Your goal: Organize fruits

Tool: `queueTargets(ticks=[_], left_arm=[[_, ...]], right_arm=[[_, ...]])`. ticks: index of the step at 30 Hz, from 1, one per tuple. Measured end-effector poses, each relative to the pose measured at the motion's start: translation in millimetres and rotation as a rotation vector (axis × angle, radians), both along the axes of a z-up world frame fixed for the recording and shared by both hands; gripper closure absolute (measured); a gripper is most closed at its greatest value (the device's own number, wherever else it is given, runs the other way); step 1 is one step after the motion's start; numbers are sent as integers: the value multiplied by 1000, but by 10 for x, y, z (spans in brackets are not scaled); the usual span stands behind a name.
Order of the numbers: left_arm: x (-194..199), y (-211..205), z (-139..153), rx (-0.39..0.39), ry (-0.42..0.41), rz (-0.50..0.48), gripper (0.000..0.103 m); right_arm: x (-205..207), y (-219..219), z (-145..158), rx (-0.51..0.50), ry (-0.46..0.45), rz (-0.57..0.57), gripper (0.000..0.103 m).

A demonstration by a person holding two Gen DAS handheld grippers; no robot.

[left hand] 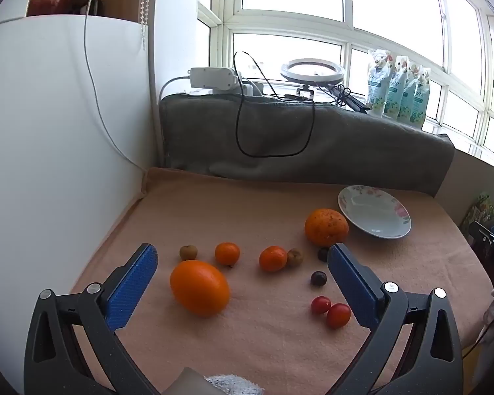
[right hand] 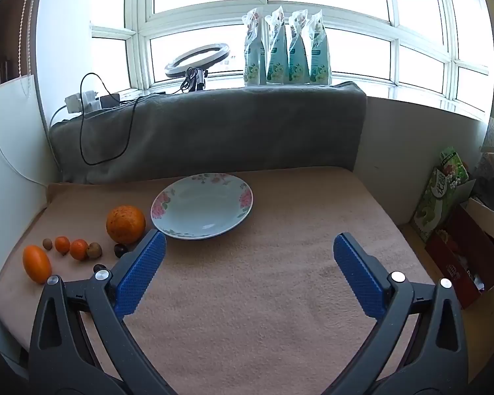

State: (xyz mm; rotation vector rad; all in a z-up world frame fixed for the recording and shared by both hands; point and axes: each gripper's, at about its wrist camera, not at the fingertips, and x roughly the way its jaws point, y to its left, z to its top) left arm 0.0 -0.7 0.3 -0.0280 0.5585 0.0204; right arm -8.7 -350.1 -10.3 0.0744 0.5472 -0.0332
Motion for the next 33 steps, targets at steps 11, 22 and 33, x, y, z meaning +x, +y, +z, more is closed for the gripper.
queueTargets(ticks=[11, 22, 33], left_arm=[[-20, -22, -23, -11, -3, 2, 1], [12, -18, -3, -14, 2, 4, 1], [17, -6, -7, -6, 0, 5, 1]], right_arm=[[17, -6, -19, 4, 4, 0, 0], [16, -19, -10, 7, 3, 1, 0], [15, -1, -27, 10, 4, 1, 0]])
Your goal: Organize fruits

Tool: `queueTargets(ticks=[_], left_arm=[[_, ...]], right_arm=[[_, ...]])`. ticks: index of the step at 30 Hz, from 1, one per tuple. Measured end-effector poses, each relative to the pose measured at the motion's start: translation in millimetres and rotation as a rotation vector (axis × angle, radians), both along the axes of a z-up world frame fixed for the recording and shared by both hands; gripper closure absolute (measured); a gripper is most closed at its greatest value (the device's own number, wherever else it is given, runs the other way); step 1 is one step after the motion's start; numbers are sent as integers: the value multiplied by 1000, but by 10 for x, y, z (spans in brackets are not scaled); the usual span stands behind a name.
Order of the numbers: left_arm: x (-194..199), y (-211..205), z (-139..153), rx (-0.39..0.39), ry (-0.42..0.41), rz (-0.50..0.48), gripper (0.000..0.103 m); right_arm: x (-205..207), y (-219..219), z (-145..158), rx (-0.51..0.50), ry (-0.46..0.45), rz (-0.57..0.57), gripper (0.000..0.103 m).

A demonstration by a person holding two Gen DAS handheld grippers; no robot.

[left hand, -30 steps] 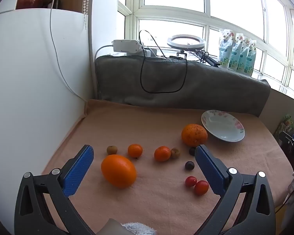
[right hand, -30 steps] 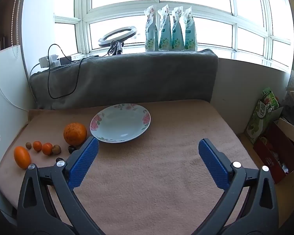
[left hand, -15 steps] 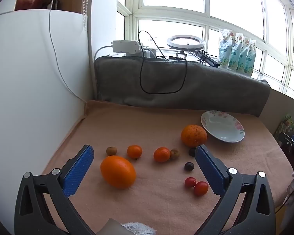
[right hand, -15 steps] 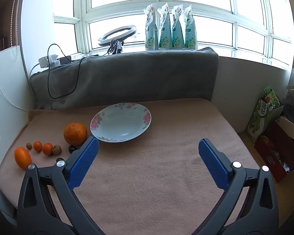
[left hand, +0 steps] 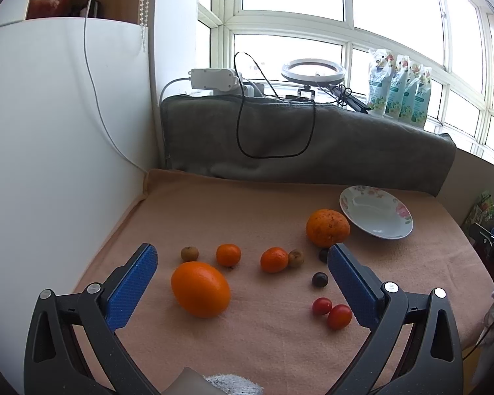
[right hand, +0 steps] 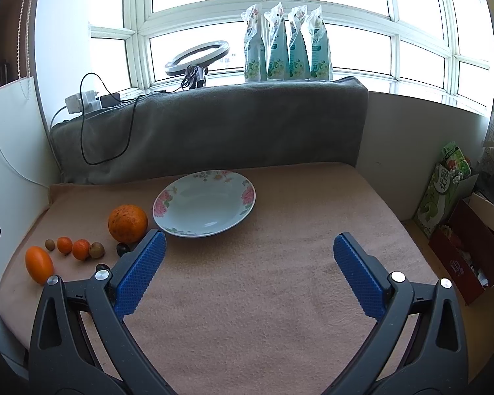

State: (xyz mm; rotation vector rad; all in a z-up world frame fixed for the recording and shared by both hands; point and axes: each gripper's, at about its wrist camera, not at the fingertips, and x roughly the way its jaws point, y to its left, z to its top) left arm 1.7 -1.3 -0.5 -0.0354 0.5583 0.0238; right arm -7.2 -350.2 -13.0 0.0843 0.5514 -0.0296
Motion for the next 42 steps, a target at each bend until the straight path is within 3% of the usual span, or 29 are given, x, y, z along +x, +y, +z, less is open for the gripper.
queueTargets(ticks=[42], left_arm=[[19, -33, -9, -2, 8, -7, 1]], right_arm=[[-14, 3, -71, 19, 10, 1, 0]])
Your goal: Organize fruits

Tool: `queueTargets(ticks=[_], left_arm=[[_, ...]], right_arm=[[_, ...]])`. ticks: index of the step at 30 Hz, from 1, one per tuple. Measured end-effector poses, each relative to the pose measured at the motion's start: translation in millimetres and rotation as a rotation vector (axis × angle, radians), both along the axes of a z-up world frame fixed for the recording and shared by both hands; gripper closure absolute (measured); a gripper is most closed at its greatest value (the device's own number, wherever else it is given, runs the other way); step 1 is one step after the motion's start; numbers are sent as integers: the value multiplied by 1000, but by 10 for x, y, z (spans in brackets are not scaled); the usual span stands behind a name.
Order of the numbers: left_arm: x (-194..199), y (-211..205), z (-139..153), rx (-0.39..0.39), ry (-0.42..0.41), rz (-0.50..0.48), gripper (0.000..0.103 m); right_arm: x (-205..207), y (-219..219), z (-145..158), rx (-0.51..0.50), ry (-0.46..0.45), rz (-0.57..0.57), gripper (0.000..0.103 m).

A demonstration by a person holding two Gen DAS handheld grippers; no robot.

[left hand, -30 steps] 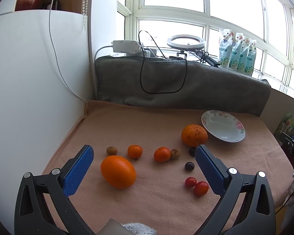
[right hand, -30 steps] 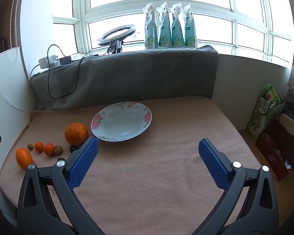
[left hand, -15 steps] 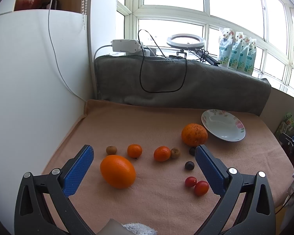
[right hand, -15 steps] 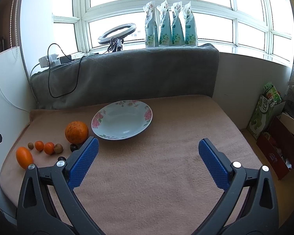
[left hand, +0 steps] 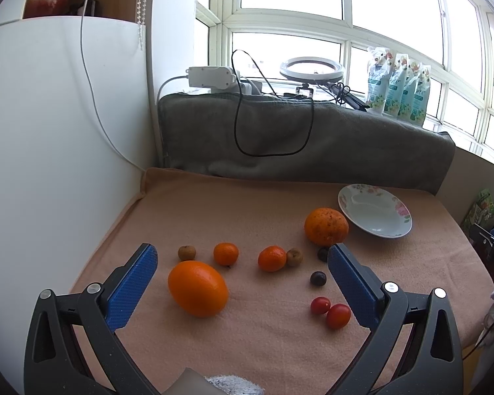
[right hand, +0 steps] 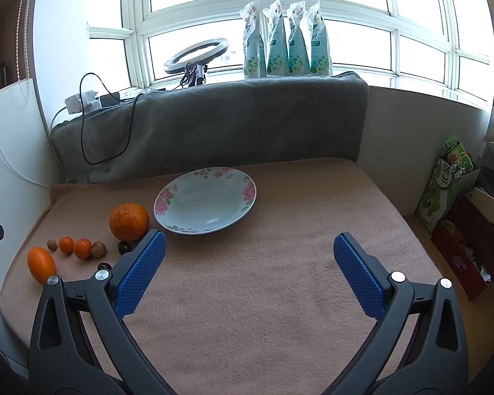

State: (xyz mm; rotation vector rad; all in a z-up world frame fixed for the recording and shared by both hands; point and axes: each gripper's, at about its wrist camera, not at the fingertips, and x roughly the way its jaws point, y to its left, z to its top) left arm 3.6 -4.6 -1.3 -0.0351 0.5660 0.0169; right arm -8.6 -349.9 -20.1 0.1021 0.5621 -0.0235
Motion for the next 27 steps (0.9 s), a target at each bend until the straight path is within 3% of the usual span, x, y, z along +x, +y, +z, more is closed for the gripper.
queueTargets(ticks=[15, 27], left_arm=[[82, 10, -75, -13, 25, -9, 1], [346, -35, -272, -31, 75, -80, 1]], right_arm=[[50, 60, -63, 21, 21, 21, 0], [256, 291, -64, 100, 51, 171, 0]])
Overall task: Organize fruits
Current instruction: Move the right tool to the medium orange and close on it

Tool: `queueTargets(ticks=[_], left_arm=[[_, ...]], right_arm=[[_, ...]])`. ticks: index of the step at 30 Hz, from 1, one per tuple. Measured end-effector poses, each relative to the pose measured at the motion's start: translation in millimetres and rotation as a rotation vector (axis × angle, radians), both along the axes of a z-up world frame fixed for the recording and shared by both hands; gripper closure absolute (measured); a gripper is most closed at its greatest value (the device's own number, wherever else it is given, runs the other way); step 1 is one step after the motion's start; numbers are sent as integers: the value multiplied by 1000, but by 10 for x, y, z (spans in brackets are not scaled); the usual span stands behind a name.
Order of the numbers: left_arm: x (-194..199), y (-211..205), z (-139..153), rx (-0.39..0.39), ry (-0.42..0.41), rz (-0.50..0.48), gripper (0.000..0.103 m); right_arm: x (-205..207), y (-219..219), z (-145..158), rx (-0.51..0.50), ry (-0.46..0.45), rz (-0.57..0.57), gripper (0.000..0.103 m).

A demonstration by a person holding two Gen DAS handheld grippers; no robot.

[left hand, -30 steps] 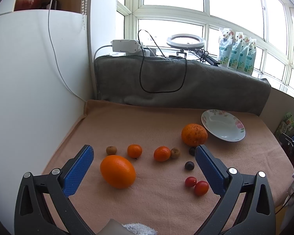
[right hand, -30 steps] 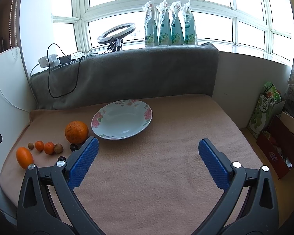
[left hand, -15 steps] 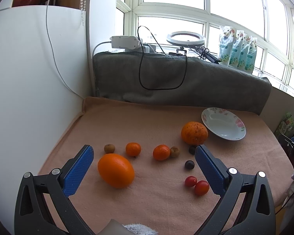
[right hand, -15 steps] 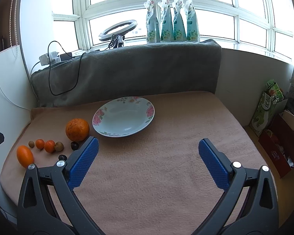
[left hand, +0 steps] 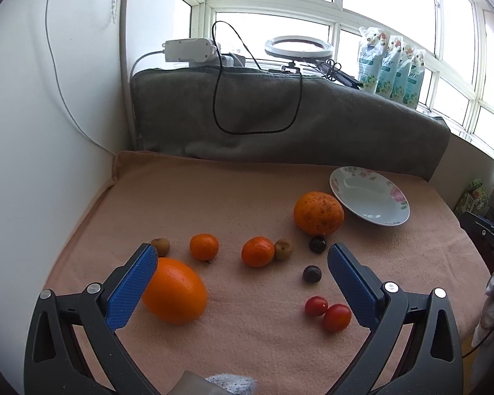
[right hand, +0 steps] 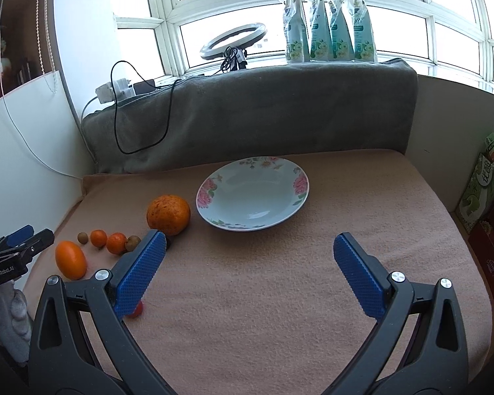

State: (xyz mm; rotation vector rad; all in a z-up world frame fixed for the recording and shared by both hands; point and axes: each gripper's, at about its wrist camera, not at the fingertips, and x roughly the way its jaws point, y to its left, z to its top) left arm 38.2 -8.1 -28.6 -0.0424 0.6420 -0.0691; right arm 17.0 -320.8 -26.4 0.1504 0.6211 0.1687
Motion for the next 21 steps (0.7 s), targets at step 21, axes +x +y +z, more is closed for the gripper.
queueTargets(ticks=[21], left_arm=[[934, -37, -304, -289, 202, -149, 11]], right_arm=[[769, 770, -519, 120, 168, 300, 13]])
